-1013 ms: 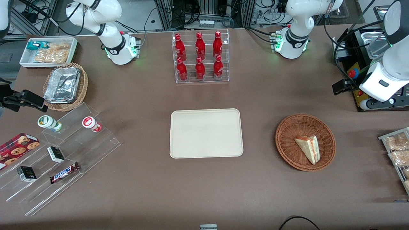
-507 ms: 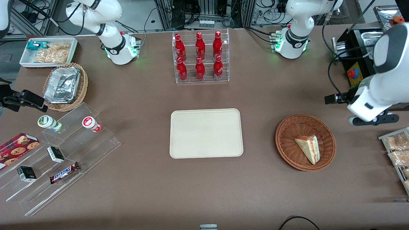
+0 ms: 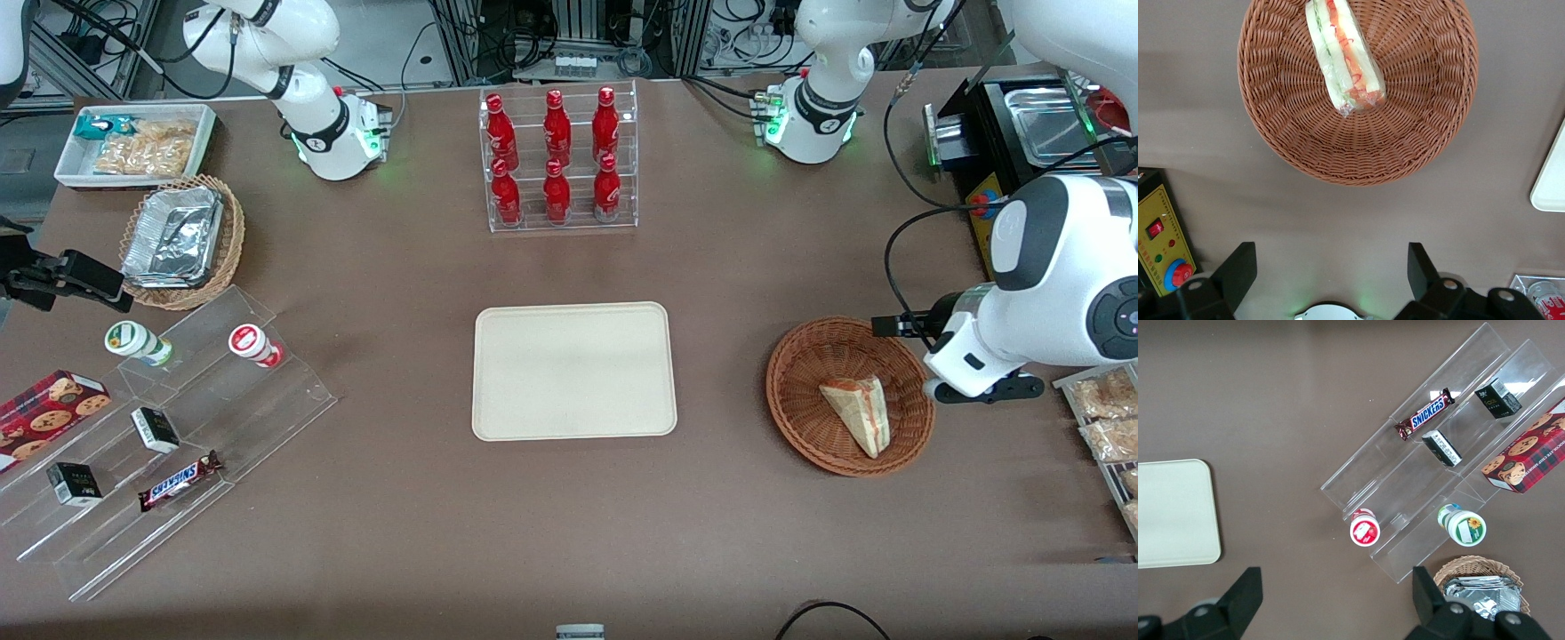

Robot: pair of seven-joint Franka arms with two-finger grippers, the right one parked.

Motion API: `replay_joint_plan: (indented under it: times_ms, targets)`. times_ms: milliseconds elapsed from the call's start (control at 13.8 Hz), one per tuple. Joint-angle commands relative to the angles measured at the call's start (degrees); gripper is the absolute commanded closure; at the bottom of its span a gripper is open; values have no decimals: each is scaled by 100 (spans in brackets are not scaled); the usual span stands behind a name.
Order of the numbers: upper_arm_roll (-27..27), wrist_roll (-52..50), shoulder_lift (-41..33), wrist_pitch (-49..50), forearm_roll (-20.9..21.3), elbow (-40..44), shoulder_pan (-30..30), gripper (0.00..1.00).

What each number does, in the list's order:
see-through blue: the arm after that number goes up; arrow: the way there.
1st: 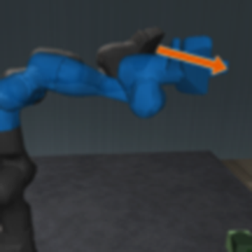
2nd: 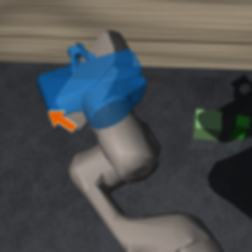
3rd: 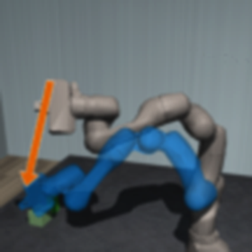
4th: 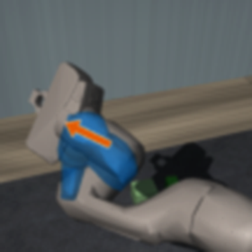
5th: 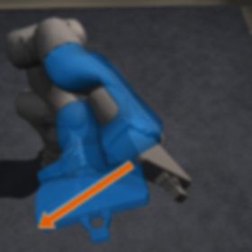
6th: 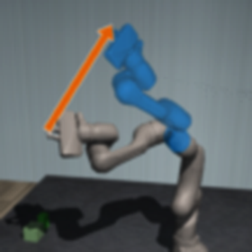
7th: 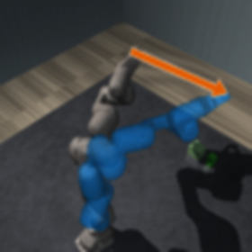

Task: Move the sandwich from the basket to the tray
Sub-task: 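Move the left gripper over the wrapped sandwich in the wicker basket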

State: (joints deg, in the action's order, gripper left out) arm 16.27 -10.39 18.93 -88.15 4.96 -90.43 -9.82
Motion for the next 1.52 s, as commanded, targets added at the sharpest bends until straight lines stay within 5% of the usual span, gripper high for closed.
replay_joint_plan:
  times_ms: [0, 362, 796, 1447]
  targets:
    - [7, -78, -179, 17, 14, -36, 24, 0]
    - [-63, -812, 188, -219, 40, -132, -28, 0]
    - [-221, -1957, 365, -2213, 22, -1406, -64, 0]
    - [-344, -2150, 638, -3376, -66, -1891, -73, 0]
